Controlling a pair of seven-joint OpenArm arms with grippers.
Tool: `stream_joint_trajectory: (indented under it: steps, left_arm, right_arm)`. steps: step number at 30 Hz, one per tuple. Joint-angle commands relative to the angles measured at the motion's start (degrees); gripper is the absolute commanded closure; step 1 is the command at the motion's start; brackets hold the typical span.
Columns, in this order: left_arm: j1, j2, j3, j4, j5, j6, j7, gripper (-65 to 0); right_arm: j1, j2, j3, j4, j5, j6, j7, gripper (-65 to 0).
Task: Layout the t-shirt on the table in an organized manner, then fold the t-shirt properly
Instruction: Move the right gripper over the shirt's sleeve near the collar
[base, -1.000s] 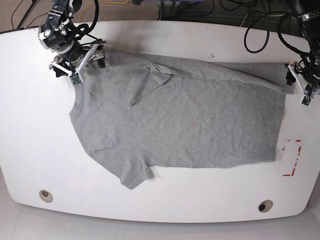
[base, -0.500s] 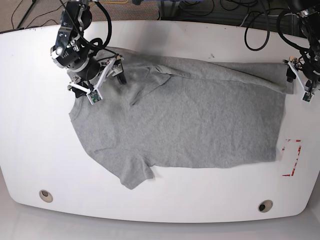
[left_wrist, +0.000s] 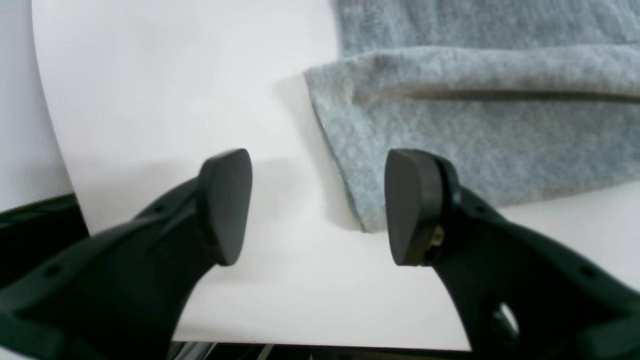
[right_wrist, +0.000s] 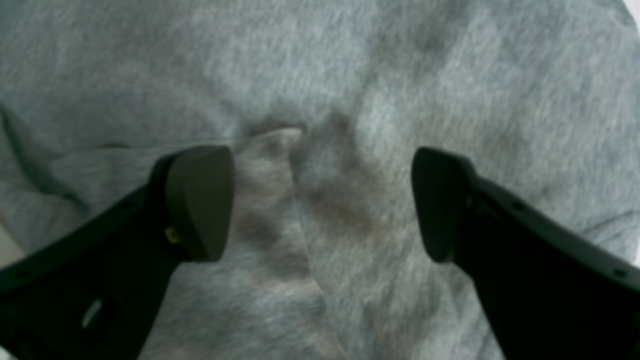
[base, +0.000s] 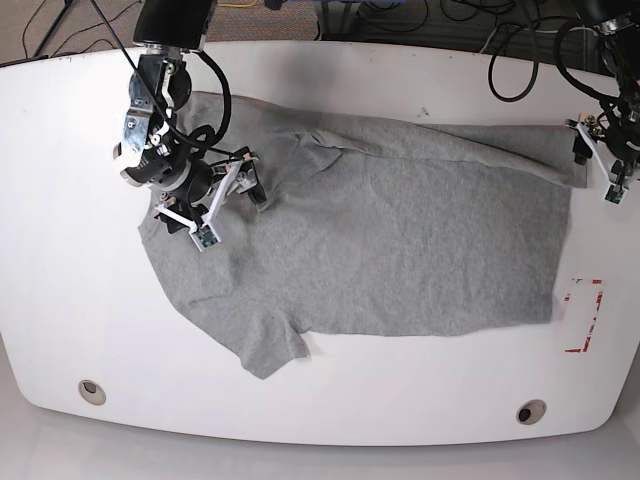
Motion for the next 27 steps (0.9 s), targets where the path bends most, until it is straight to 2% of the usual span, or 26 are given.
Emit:
stream_joint_trajectory:
  steps: [1,16,20,27]
  left_arm:
    - [-0.3,-1.3,-0.4,0.7,-0.2,0.1,-0.8,-39.2]
    - [-0.3,-1.3,-0.4,0.7,-0.2,0.1,-0.8,-39.2]
    - [-0.3,-1.2,-0.4,0.7,-0.2,0.1,-0.8,-39.2]
    - [-0.3,-1.1,-0.4,0.7,-0.2,0.1,-0.8,-39.2]
  right_arm:
    - [2.0,-0.1,-1.4,0.0,0.8,0.2,0.5,-52.5]
    - [2.8,-2.0,-2.6,-3.1,0.6,0.2,0.3,-52.0]
    - [2.8,-2.0,-2.6,-4.1,0.6,0.2,0.3,-46.5]
    - [2.9,-1.9,-2.6,-7.8,0.6,0.2,1.1,-28.5]
